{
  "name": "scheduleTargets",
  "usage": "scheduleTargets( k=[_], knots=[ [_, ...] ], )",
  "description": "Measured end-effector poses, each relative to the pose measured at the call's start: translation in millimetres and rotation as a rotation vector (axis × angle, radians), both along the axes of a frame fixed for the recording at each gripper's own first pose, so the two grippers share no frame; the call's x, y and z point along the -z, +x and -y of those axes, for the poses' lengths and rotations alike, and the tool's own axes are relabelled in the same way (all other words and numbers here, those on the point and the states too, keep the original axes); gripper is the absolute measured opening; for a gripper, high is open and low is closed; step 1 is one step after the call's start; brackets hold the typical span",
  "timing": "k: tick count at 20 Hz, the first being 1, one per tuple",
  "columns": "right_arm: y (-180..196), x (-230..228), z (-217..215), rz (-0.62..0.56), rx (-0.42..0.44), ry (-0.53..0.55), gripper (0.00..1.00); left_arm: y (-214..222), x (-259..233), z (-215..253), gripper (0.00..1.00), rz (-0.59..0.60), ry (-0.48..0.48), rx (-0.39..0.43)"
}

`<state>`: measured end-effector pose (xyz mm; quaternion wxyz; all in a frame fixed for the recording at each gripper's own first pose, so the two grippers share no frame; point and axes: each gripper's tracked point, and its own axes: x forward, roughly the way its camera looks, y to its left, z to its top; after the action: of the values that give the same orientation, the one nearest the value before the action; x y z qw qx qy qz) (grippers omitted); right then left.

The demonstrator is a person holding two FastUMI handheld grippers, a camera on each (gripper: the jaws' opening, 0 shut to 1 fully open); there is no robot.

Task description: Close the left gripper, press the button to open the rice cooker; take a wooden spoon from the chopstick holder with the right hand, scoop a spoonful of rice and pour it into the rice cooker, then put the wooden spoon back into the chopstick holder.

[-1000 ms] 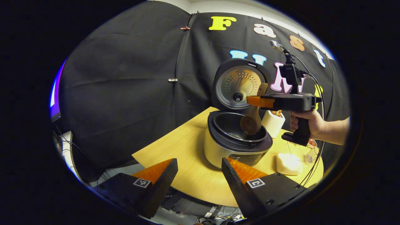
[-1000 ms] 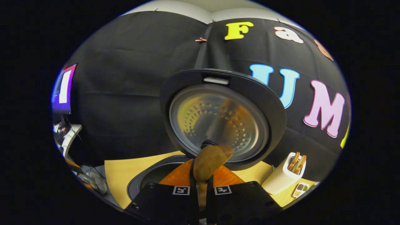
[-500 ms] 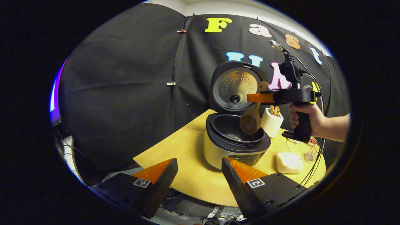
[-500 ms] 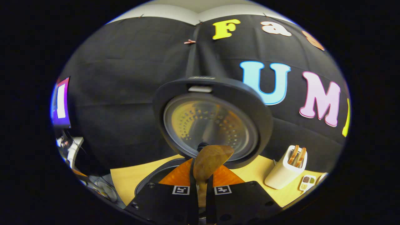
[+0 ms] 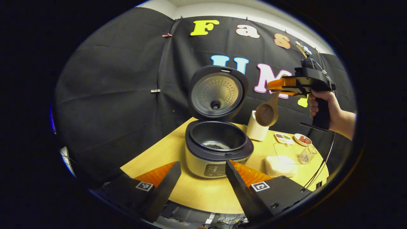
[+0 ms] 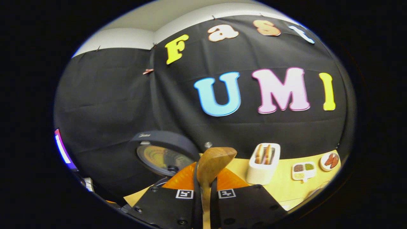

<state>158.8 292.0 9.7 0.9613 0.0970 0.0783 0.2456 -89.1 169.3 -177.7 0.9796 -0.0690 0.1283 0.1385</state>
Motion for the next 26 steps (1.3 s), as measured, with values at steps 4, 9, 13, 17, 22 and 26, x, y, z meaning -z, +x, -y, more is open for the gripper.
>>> scheduleTargets(
  k=[4,9,13,17,22,26],
  knots=[
    [15.8,-10.5,102.0,0.017,0.159,0.007,0.13,26.8,-14.2,28.7,0.96,0.013,0.017,0.063],
    [34.6,14.8,225.8,-0.066,0.351,0.068,0.13,62.3,-36.5,63.6,0.96,0.033,0.023,0.100],
    [45.8,51.4,313.9,-0.160,0.480,0.130,0.13,85.4,-55.6,90.7,0.96,0.064,-0.021,0.088],
    [55.1,88.1,385.5,-0.203,0.571,0.113,0.13,101.0,-62.9,110.4,0.96,0.050,0.001,0.060],
    [64.2,141.4,434.2,-0.299,0.607,0.145,0.13,115.0,-67.6,134.9,0.95,0.027,0.016,0.007],
    [72.3,187.6,444.3,-0.399,0.588,0.179,0.13,122.1,-63.1,159.0,0.95,0.015,-0.051,-0.034]
  ],
)
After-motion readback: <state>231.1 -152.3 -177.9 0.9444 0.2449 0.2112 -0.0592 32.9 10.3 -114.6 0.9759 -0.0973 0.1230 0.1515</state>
